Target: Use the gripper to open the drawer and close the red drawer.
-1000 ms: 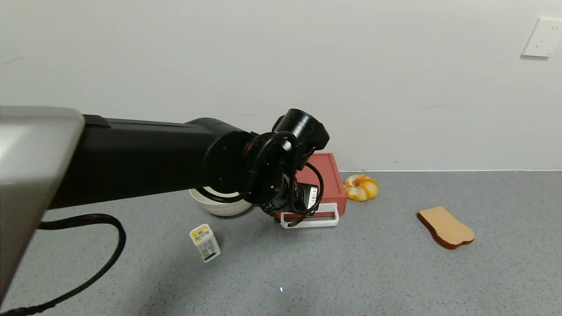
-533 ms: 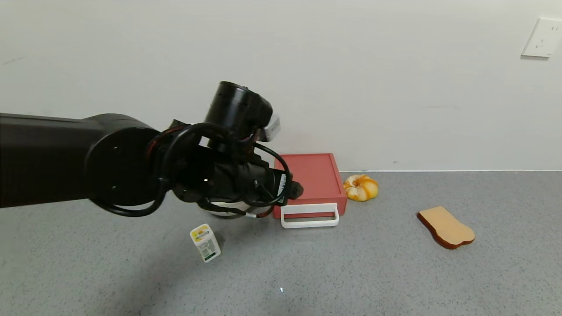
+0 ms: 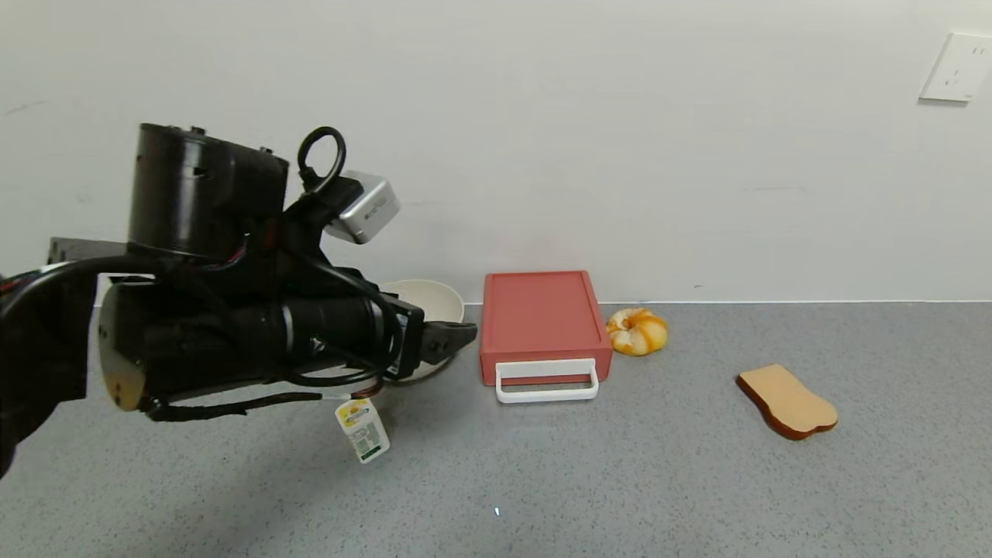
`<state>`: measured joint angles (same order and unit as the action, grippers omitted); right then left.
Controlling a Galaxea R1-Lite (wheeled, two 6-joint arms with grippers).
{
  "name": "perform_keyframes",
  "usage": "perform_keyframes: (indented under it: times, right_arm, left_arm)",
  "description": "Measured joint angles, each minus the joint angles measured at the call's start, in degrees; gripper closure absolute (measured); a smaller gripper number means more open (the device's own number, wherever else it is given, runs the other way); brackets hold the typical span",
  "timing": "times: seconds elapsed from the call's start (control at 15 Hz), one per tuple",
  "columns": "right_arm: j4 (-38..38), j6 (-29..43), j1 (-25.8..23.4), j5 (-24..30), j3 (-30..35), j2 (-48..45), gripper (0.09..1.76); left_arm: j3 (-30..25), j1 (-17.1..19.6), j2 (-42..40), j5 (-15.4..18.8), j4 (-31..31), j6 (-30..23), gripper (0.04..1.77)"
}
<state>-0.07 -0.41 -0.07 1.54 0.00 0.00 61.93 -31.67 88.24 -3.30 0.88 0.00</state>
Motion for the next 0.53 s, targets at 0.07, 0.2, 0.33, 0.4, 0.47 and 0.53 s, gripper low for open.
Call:
perform_keyframes:
  times: [0.07, 0.2, 0.33, 0.4, 0.47, 0.53]
  right_arm:
    - [0.00, 0.00, 0.00, 0.00, 0.00, 0.00, 0.14]
    - [0.00, 0.00, 0.02, 0.02, 0.00, 0.00, 0.14]
    - [0.00, 0.00, 0.00, 0.00, 0.00, 0.00, 0.14]
    - [0.00, 0.00, 0.02, 0.00, 0.00, 0.00, 0.14]
    - [0.00, 0.01, 0.00, 0.00, 0.00, 0.00, 0.14]
    - [0.00, 0.00, 0.00, 0.02, 0.00, 0.00, 0.14]
  left_arm:
    - [-2.69, 1.02, -1.85, 0.11, 1.99, 1.45, 0.14]
    - [-6.83, 3.18, -5.88, 0.28, 3.89, 3.38, 0.13]
    - [-10.12, 5.19, -10.05, 0.35, 4.35, 4.02, 0.12]
    - [-11.50, 5.94, -12.19, 0.39, 4.46, 4.16, 0.12]
    - [-12.95, 6.57, -14.25, 0.37, 4.49, 4.27, 0.12]
    - [-14.49, 7.03, -16.74, 0.28, 4.50, 4.40, 0.11]
